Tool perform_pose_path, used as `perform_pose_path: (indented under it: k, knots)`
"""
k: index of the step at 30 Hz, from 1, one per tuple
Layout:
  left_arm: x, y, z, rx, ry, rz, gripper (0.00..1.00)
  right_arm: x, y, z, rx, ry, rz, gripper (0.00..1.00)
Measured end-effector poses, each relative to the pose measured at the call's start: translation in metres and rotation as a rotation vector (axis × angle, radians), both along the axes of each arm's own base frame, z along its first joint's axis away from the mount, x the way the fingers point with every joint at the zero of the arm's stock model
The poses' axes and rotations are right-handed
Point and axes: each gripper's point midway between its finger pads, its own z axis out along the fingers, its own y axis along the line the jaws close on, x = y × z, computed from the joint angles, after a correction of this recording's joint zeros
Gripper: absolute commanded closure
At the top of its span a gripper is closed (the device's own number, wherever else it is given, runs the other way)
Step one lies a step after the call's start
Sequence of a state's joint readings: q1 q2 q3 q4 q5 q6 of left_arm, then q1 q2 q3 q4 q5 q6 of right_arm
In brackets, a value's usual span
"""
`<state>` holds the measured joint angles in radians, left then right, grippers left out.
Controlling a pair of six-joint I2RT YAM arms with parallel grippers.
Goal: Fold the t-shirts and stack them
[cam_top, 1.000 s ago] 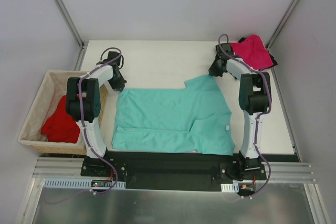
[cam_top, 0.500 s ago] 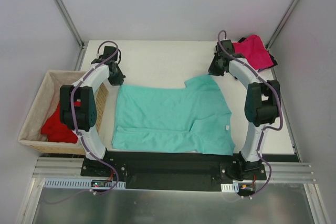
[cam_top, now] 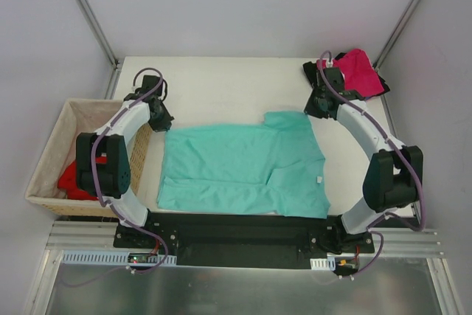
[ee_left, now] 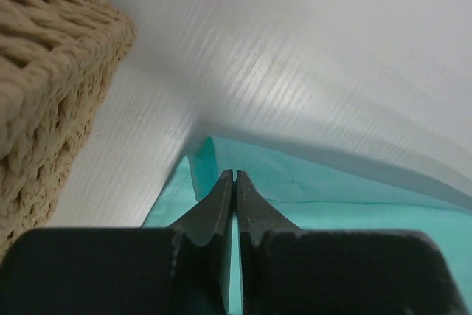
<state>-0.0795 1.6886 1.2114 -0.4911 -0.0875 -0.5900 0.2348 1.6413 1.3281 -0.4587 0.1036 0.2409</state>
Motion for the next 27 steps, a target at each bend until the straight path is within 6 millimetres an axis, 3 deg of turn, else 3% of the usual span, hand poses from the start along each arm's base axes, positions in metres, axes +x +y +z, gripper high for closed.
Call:
perform_pose_path:
  k: [5, 15, 27]
  knots:
    - [-0.020, 0.004, 0.002, 0.007, 0.002, 0.015, 1.00, -0.030, -0.009, 0.008, -0.024, -0.011, -0.004, 0.99]
    - [-0.032, 0.009, 0.007, 0.029, -0.014, 0.036, 1.00, -0.073, -0.016, 0.049, -0.031, -0.123, 0.004, 0.99]
    - [-0.036, 0.016, 0.005, 0.061, -0.007, 0.053, 1.00, -0.122, -0.020, 0.053, -0.059, -0.152, 0.030, 0.99]
